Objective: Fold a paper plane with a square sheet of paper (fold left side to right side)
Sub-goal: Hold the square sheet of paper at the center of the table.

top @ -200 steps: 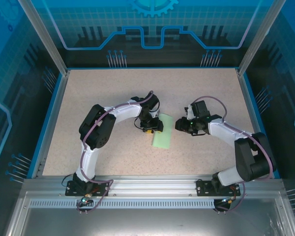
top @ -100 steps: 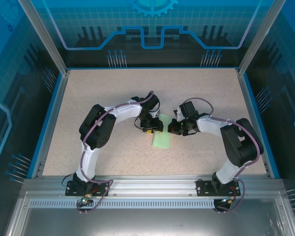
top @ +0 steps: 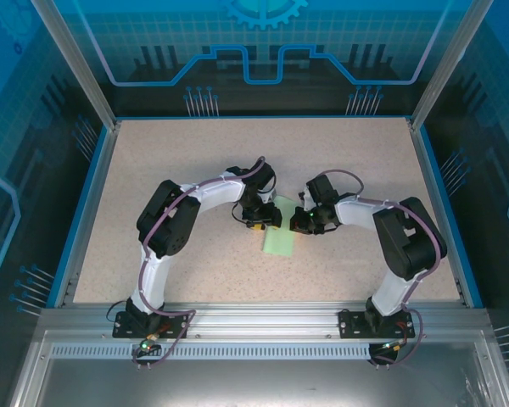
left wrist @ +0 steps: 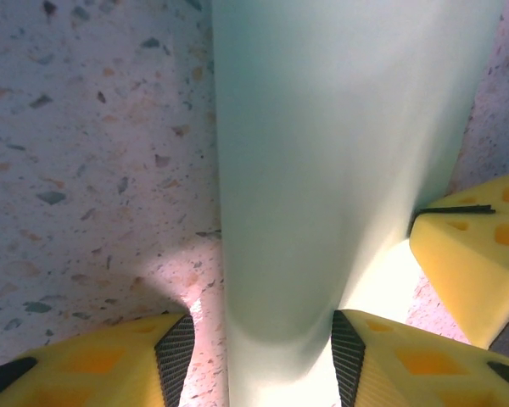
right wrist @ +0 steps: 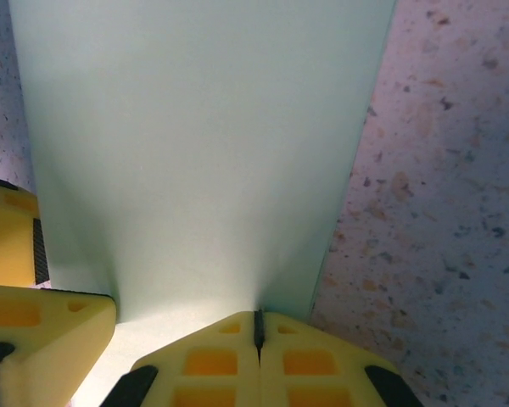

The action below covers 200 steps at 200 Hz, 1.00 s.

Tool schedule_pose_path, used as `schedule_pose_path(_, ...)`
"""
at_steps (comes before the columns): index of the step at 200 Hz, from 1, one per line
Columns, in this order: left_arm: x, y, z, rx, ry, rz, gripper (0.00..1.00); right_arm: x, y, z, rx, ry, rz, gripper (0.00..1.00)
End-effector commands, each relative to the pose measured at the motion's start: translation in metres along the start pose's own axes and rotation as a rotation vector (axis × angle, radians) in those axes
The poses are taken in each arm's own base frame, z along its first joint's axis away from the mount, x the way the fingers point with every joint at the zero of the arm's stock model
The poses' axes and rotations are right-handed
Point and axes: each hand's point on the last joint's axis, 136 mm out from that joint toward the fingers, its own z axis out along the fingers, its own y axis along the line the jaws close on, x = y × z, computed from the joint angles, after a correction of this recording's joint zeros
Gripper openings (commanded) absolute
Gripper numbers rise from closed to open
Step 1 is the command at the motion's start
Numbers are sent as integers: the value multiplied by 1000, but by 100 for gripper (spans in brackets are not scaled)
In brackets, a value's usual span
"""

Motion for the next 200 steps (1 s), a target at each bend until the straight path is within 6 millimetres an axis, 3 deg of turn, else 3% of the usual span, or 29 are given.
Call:
schedule_pose_path(1,0,7,16,-47,-4,50,52,19,-17,11,79,77,6,3)
schedule_pose_path(28,-6,-1,-4,-36,-48,68,55,23,-23,13,100,92,9,3)
schedule_pose_path(76,-17,-13,-67,-13,-222,105,60,26,-29,12,128,103,3,3)
schedule_pose_path(105,-11,-31,-87,81,-272,142,54,26,-29,12,129,102,0,3)
schedule_pose_path(121,-6,-48,-83,192,-240,165,44,27,-29,12,130,107,0,2)
schedule_pose_path(145,-2,-61,-62,293,-162,159,33,27,-28,12,129,106,-1,2)
schedule_pose_path(200,-6,-47,-24,284,-96,126,29,31,-31,12,141,121,-2,2)
